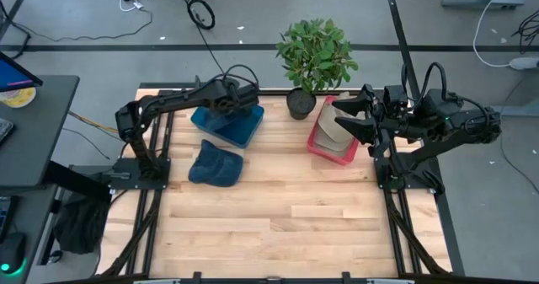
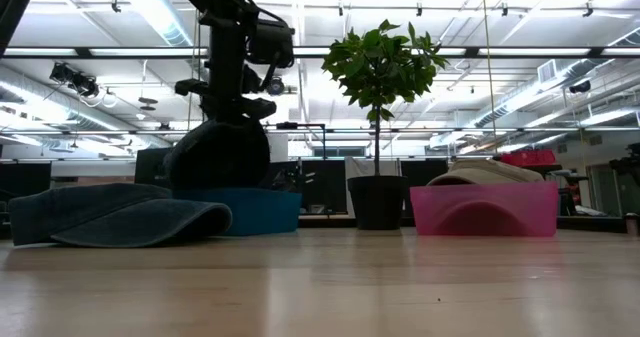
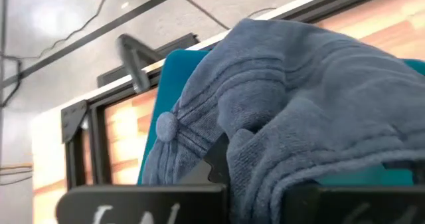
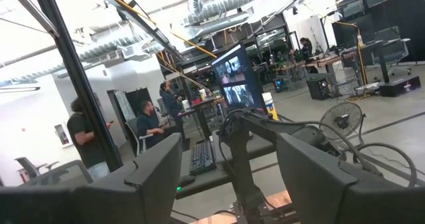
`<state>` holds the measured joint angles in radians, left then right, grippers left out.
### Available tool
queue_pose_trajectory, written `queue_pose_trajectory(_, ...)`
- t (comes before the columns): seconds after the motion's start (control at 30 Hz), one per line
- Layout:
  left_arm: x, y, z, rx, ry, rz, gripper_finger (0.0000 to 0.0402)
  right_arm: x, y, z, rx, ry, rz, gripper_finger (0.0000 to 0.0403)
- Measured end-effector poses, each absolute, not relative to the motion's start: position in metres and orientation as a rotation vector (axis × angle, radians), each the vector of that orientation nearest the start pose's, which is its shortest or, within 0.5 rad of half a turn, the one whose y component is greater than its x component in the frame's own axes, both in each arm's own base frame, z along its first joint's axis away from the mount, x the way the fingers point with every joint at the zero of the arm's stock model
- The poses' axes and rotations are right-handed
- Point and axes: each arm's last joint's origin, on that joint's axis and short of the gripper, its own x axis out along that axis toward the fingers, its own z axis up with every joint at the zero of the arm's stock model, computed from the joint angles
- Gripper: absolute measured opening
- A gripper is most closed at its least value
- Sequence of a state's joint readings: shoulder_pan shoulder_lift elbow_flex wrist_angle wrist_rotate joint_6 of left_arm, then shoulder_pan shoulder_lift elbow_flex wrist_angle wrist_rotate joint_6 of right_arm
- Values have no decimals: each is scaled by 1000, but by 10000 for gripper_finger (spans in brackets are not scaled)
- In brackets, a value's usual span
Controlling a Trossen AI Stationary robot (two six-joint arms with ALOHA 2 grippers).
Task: Pick & Place hat
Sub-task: Put the right blue cap into the blue bin
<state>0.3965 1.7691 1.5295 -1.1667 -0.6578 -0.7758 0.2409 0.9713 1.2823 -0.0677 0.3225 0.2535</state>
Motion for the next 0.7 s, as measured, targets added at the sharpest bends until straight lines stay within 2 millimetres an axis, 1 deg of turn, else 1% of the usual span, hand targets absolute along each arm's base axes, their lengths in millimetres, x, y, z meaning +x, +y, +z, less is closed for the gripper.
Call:
queue_pose_trajectory(0.1,309,148,273,-366,1031,1306,25,175,34,476,320,-243,-51,249)
queue_pose_trajectory(0.17,310,148,273,-368,1035,1285,44,175,34,477,320,-243,-52,249)
queue_pose_trajectory(0.27,310,148,273,-367,1040,1280,87,175,34,476,320,-243,-52,249)
queue_pose_trajectory(0.4,311,148,273,-375,1038,1271,160,175,34,476,320,-243,-52,249)
queue_pose_trajectory(0.53,316,143,276,-374,1028,1205,226,175,34,476,320,-243,-52,249)
queue_pose_trajectory(0.63,320,139,280,-359,1018,1179,262,175,34,476,320,-243,-52,249)
queue_pose_trajectory(0.7,322,136,282,-339,1022,1152,280,175,34,476,320,-243,-52,249)
